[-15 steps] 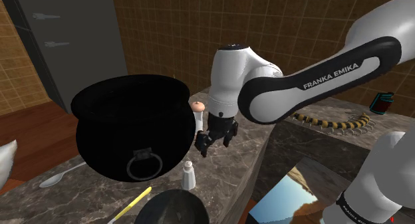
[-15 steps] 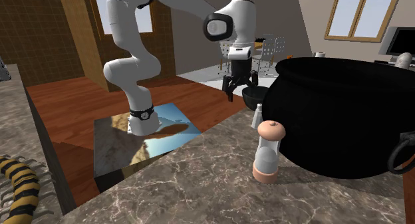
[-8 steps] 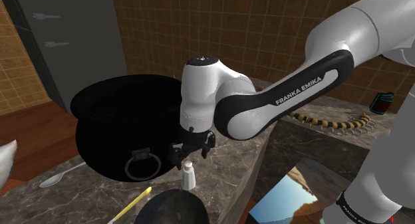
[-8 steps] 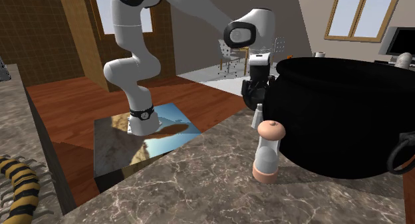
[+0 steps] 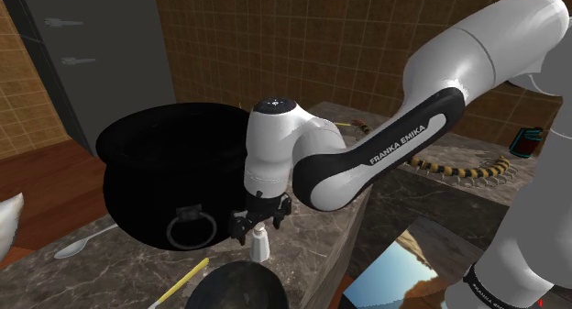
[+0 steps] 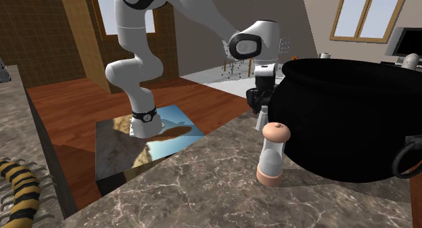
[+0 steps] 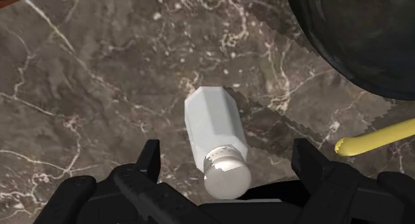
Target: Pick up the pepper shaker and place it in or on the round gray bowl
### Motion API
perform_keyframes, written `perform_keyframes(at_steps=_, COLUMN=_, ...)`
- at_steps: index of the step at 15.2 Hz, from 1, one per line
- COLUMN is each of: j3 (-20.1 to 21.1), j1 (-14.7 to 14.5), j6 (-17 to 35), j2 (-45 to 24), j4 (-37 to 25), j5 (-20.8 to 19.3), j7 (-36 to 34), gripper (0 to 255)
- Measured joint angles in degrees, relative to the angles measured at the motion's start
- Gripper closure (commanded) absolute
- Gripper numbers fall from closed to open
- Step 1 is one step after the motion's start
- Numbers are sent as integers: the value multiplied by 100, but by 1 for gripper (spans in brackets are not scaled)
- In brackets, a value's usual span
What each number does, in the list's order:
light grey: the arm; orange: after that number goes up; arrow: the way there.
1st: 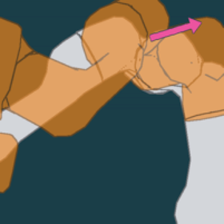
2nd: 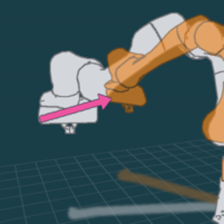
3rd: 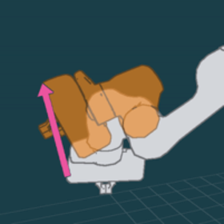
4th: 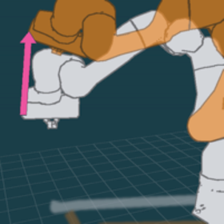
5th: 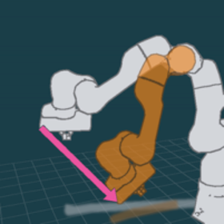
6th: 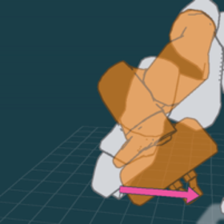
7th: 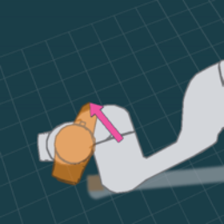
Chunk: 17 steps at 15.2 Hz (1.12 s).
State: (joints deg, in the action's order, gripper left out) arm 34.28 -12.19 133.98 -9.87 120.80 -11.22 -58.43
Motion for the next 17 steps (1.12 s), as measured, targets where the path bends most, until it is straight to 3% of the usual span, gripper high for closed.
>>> perform_keyframes(at_steps=6, j3=3, j1=-21, j6=40, j2=-83, j4=-25, j5=-64, j7=-60, gripper=0)
perform_keyframes(at_steps=7, j3=4, j1=-13, j6=53, j2=-84, j4=-10, j5=-54, j7=-54, gripper=255)
perform_keyframes(at_steps=17, j3=-34, j1=26, j6=48, j2=-97, j4=8, j5=-45, j7=-48, gripper=255)
